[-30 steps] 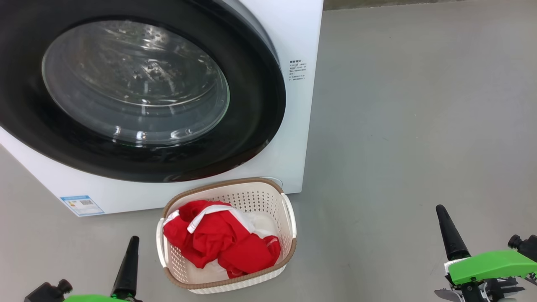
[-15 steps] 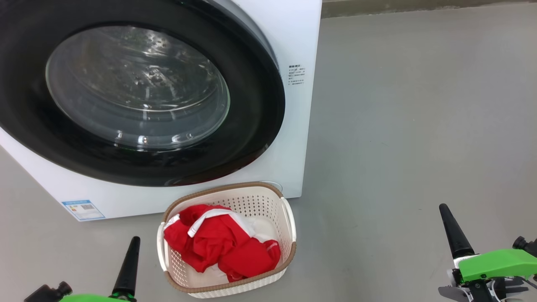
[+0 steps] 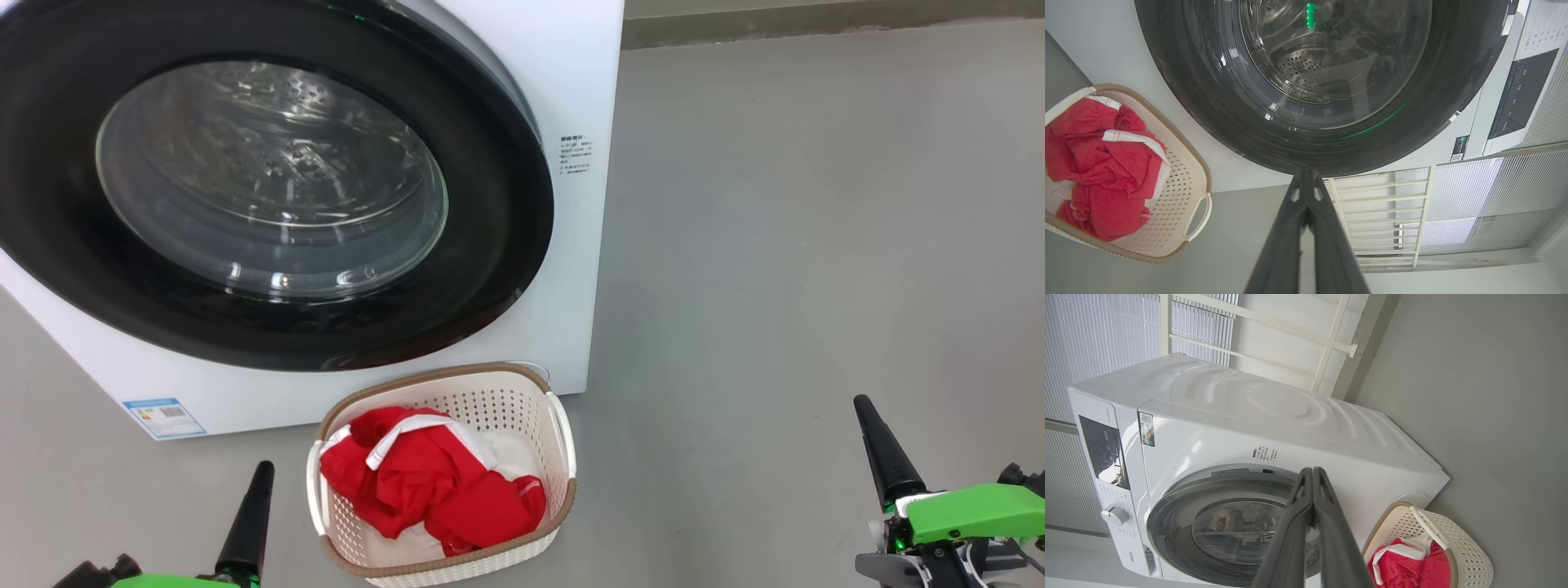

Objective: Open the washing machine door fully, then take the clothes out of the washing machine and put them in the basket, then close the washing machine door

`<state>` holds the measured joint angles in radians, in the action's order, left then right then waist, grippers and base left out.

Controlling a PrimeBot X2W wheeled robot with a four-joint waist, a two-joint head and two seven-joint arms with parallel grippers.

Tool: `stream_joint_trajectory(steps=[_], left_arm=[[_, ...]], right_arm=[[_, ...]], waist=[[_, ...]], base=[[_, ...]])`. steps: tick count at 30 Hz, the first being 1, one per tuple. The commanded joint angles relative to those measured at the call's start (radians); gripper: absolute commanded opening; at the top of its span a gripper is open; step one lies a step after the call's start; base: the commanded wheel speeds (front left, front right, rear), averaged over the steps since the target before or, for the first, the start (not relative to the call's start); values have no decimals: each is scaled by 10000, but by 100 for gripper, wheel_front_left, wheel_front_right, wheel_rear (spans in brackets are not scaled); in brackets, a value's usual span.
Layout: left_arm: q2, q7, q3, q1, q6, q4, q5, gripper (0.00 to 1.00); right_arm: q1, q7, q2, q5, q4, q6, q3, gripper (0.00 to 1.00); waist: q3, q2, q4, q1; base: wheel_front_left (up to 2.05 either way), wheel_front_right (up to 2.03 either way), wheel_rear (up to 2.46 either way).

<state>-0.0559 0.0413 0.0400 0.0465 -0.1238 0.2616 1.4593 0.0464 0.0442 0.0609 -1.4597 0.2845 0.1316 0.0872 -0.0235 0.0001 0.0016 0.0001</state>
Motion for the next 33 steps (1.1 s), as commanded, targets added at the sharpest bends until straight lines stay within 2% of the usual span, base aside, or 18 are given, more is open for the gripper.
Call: stream_joint_trajectory(steps=[1, 16, 33], left_arm=[[-162, 78, 353, 512, -61, -210, 211, 0], [-132, 511, 479, 593, -69, -174, 1708, 0], [-97, 550, 528, 596, -69, -172, 1667, 0]], right_arm=[[515, 61, 99, -313, -328, -8, -101, 0], [594, 504, 62, -1682, -410, -9, 35, 0], [598, 540, 31, -1644, -407, -9, 80, 0]], waist=[[14, -1, -1, 0], [204, -1, -16, 0], [204, -1, -16, 0]], base=[[0, 0, 0], [0, 0, 0], [0, 0, 0]])
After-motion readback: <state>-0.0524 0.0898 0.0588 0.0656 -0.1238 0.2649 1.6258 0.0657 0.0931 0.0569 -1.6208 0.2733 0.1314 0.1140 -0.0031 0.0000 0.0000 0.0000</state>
